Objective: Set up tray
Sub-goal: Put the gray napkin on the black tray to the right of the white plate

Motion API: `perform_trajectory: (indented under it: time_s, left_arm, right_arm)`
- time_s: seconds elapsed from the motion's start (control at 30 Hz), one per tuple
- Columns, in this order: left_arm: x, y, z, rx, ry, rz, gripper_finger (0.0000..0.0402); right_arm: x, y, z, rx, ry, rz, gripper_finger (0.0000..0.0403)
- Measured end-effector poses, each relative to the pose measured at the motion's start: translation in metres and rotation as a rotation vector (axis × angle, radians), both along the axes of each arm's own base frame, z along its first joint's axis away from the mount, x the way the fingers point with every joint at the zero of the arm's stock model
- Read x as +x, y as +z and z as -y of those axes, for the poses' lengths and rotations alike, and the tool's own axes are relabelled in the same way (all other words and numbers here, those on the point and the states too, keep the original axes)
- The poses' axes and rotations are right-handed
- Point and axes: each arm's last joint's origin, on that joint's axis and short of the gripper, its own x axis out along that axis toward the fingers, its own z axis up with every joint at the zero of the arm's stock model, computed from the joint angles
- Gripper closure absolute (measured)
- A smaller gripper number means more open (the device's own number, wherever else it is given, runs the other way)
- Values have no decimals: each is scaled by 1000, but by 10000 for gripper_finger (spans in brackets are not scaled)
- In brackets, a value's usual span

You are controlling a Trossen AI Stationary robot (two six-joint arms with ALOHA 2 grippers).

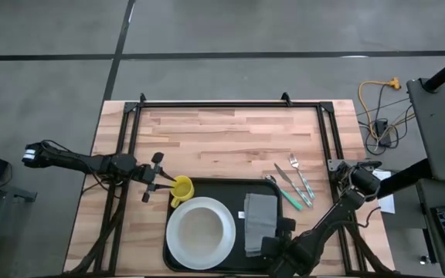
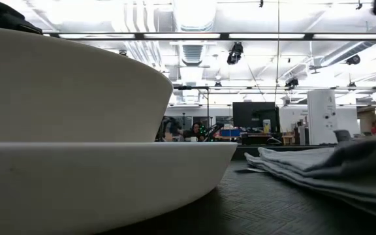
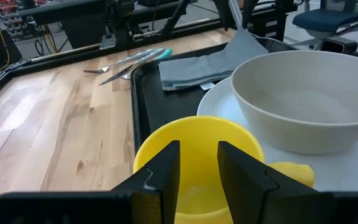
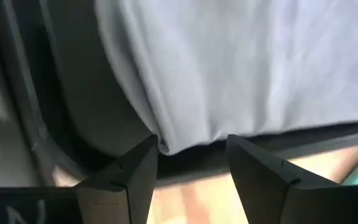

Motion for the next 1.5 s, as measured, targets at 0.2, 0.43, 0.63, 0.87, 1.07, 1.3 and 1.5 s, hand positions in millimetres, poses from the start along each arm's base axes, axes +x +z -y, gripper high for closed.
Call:
perform_trajectory:
  time_s: [0.2, 0.43, 0.63, 0.87, 1.07, 1.3, 1.5]
  left_arm:
    - [0, 0, 0, 0, 0, 0, 307]
    - [0, 0, 0, 0, 0, 0, 307]
    - [0, 0, 0, 0, 0, 0, 307]
    - [0, 0, 0, 0, 0, 0, 307]
    - [0, 0, 0, 0, 0, 0, 307]
    - [0, 0, 0, 0, 0, 0, 307]
    - [0, 0, 0, 0, 0, 0, 307]
  right_arm:
    - [12, 0, 13, -9, -63, 14, 218]
    - [5, 22, 15, 31, -59, 63, 218]
    - [-4, 48, 20, 14, -132, 223, 218]
    - [11, 26, 26, 16, -89, 156, 218]
    - [29, 3, 42, 42, -66, 148, 218]
    - [30, -16, 64, 145, -92, 148, 218]
    - [25, -34, 76, 200, -96, 117, 218]
